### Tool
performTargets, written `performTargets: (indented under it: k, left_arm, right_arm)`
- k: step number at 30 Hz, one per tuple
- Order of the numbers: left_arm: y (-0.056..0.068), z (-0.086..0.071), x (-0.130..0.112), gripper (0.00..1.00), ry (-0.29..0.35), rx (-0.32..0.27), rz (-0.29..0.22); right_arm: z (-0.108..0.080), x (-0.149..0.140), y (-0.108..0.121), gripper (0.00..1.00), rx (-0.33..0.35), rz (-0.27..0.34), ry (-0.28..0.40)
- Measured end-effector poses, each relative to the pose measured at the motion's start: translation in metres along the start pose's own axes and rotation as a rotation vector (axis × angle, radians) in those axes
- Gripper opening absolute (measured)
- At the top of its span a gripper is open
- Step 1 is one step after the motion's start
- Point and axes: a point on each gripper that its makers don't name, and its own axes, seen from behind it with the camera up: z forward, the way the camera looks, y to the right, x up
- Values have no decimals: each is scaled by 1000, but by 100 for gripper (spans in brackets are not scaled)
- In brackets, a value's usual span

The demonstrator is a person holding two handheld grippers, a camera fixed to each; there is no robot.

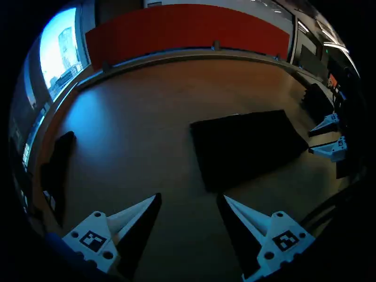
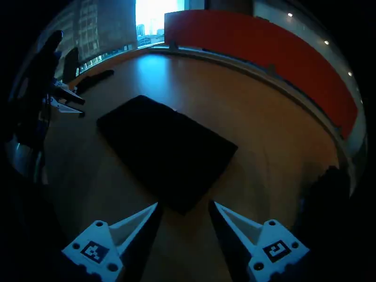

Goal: Fold towel

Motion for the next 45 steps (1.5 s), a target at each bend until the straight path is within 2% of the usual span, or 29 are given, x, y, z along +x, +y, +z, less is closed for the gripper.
performTargets:
  k: [12,18,25,33,45]
  left_arm:
    - [-10,-12,-6,87,8,14,-19]
    - [-12,-14,-7,87,8,14,-19]
    - [-14,-15,-9,87,7,16,-16]
    - [-19,-17,-6,87,12,20,-21]
    - [-23,-22,7,86,37,25,-35]
  right_arm:
    - [7,-10,-2,39,44,-7,-28]
    - [9,-12,-3,30,60,-12,-35]
    - [9,-13,-5,9,63,-18,-34]
    - [-2,1,-2,5,46,-22,-6]
    - [-44,49,17,5,-6,-96,62]
